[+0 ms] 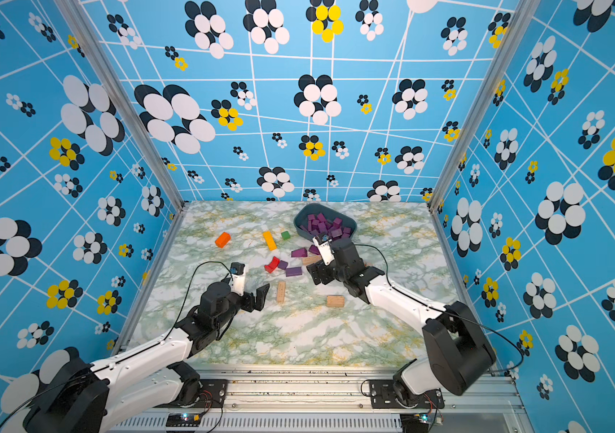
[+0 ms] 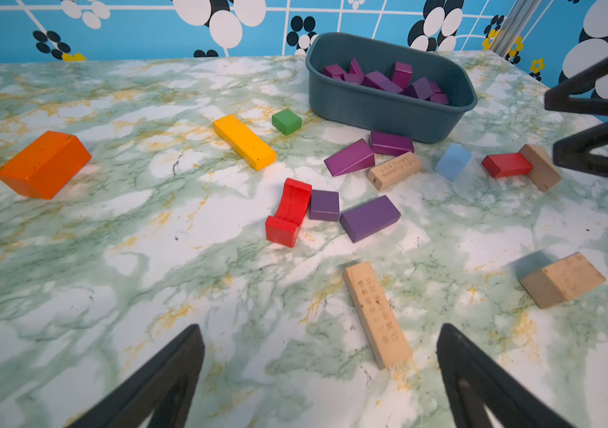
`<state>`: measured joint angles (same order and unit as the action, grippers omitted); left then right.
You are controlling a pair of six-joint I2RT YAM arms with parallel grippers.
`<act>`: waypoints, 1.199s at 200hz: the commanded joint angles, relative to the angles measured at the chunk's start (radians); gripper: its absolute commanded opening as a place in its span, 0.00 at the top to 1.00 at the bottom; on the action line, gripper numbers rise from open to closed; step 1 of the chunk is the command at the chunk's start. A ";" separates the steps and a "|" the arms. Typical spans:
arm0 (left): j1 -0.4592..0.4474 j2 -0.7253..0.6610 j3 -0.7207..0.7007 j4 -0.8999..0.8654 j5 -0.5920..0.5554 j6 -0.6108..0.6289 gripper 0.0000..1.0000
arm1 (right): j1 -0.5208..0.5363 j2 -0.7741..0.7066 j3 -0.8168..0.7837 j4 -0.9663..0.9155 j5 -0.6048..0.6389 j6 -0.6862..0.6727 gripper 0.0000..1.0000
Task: Pick purple bricks into the storage bin
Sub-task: Pick up the building block from the center of the board.
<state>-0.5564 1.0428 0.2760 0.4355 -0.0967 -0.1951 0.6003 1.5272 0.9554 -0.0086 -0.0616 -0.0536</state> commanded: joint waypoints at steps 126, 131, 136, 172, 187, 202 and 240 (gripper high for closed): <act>0.007 0.069 -0.084 0.336 0.150 -0.052 0.00 | 0.031 0.471 0.468 -0.330 -0.033 -0.367 0.23; 0.007 0.071 -0.083 0.334 0.150 -0.049 0.01 | 0.032 0.480 0.481 -0.341 -0.036 -0.372 0.23; 0.007 0.070 -0.083 0.330 0.145 -0.048 0.00 | 0.032 0.488 0.490 -0.351 -0.040 -0.380 0.23; 0.007 0.023 -0.090 0.298 0.110 -0.040 0.01 | 0.033 0.530 0.532 -0.391 -0.059 -0.407 0.23; 0.007 0.008 -0.090 0.283 0.095 -0.038 0.00 | 0.033 0.543 0.546 -0.396 -0.078 -0.408 0.23; 0.007 -0.007 -0.091 0.272 0.085 -0.038 0.00 | 0.035 0.563 0.570 -0.416 -0.106 -0.414 0.23; 0.007 -0.038 -0.100 0.263 0.071 -0.032 0.01 | 0.048 0.618 0.636 -0.456 -0.115 -0.429 0.25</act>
<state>-0.5564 1.0267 0.1936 0.7105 -0.0002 -0.2279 0.6327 2.1059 1.5368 -0.4057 -0.1421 -0.4572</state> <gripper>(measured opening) 0.994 0.759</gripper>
